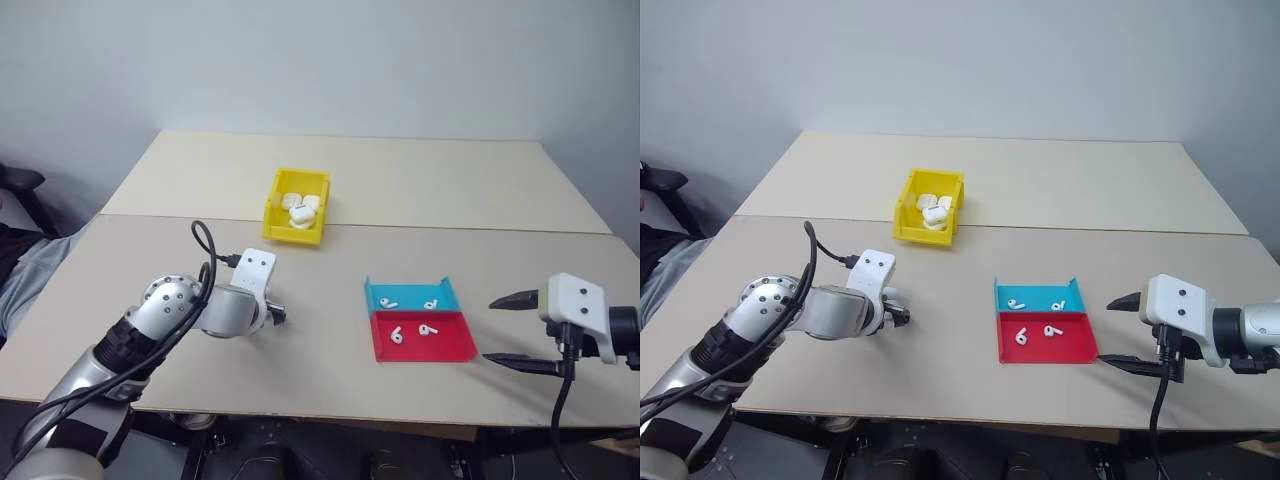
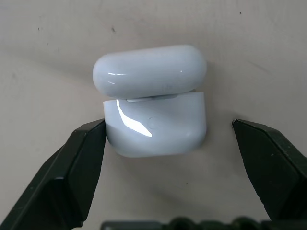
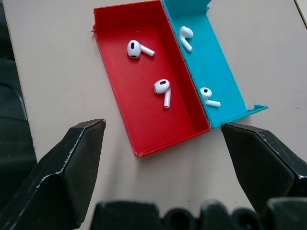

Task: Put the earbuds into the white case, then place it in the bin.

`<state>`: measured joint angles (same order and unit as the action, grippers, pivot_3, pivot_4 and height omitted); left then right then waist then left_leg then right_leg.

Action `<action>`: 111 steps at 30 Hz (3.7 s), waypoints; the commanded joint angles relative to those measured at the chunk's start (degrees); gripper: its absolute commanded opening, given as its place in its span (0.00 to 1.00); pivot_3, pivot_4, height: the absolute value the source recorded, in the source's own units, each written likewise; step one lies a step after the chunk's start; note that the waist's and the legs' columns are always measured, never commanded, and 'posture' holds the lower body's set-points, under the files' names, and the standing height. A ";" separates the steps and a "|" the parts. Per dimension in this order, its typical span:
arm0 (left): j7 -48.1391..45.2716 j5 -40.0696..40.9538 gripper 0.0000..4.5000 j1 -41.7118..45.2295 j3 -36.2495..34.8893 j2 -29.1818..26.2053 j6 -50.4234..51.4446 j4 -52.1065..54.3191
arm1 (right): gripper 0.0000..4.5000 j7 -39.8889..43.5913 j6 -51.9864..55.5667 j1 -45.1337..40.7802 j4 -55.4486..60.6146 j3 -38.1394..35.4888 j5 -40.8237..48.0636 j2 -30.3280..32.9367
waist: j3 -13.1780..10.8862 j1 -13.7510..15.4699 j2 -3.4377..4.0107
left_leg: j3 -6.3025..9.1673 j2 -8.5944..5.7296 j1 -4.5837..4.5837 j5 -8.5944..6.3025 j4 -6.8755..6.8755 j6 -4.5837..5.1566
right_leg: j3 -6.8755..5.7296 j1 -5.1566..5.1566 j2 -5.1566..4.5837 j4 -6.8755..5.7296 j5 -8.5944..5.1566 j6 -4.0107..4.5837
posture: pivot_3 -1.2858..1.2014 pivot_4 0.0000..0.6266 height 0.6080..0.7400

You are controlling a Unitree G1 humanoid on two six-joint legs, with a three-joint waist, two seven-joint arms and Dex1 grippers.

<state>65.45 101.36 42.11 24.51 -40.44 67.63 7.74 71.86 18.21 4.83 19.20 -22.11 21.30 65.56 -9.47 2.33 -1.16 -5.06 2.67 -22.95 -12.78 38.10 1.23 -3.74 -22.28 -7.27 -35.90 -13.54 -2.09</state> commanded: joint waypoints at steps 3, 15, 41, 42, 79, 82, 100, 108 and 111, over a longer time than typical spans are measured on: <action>-1.23 -2.27 1.00 0.44 -2.13 1.39 1.70 -1.13 | 0.99 -0.81 0.41 0.13 1.37 -2.89 -0.24 0.59 | 0.00 0.10 0.00 | 0.01 0.00 0.00 0.00 0.00 0.01 | -0.01 0.01 0.00 0.00 0.00 0.00 | 0.52 0.24 1.00; -2.73 -3.20 0.73 -0.37 -4.13 2.44 5.76 -1.66 | 1.00 -1.60 1.07 -0.09 1.50 -2.02 -0.25 0.63 | 0.00 0.03 0.00 | 0.02 0.00 0.00 -0.01 0.00 0.01 | -0.01 0.01 0.00 0.00 0.00 0.00 | 0.52 0.24 1.00; -82.52 -67.19 0.61 -22.72 -9.21 2.73 -57.85 17.55 | 1.00 1.91 3.68 -17.91 2.64 9.48 0.05 8.81 | 0.04 0.13 0.09 | -0.55 0.04 -0.40 -0.02 -0.13 0.00 | -0.11 -0.43 -0.01 0.16 0.00 0.06 | 0.52 0.24 1.00; -87.21 -67.78 0.61 -24.03 -9.32 5.50 -62.38 15.13 | 1.00 2.06 3.61 -20.19 2.77 11.92 -1.15 9.37 | 0.04 0.04 0.07 | -0.53 0.04 -0.46 -0.03 -0.12 0.02 | -0.14 -0.45 -0.02 0.14 0.00 0.07 | 0.52 0.24 1.00; -127.19 -73.59 0.61 -34.91 -17.85 17.03 -88.12 2.06 | 0.60 8.19 9.10 -42.01 -2.17 47.01 -30.70 -6.81 | 0.10 -1.70 0.19 | -0.37 0.20 -0.85 -0.12 0.13 0.20 | -0.16 -0.94 0.06 -0.15 0.03 0.07 | 0.52 0.24 1.00; -127.13 -73.60 0.61 -34.46 -17.86 17.41 -88.44 1.57 | 0.60 7.41 9.89 -41.93 -1.89 47.57 -32.21 -7.55 | 0.10 -1.69 0.19 | -0.38 0.20 -0.85 -0.12 0.13 0.21 | -0.16 -0.94 0.06 -0.16 0.03 0.07 | 0.52 0.24 1.00; -126.04 -75.30 0.61 -33.63 -17.64 17.58 -88.27 1.06 | 0.60 5.12 15.00 -39.32 1.28 49.30 -38.60 -9.78 | 0.11 -1.74 0.20 | -0.39 0.22 -0.84 -0.12 0.13 0.20 | -0.17 -0.93 0.10 -0.16 0.03 0.07 | 0.52 0.24 1.00; -125.37 -76.40 0.61 -34.08 -17.73 17.38 -88.29 1.02 | 0.60 5.08 15.29 -39.52 0.07 50.06 -39.51 -10.64 | 0.11 -1.74 0.20 | -0.38 0.22 -0.84 -0.12 0.13 0.20 | -0.17 -0.93 0.10 -0.17 0.03 0.07 | 0.52 0.24 1.00; -125.31 -76.73 0.61 -34.25 -17.60 17.58 -88.53 0.95 | 0.60 4.97 14.59 -39.33 -0.52 50.22 -40.12 -10.57 | 0.11 -1.75 0.20 | -0.39 0.22 -0.84 -0.12 0.13 0.20 | -0.17 -0.93 0.10 -0.17 0.03 0.07 | 0.52 0.24 1.00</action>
<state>-60.23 24.71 7.99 7.41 -22.89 -20.65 7.85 77.06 33.07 -34.44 18.34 28.56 -18.13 54.74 -9.36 0.59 -0.96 -5.45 2.89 -23.79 -12.91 38.23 1.44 -3.91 -23.21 -7.17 -36.06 -13.51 -2.02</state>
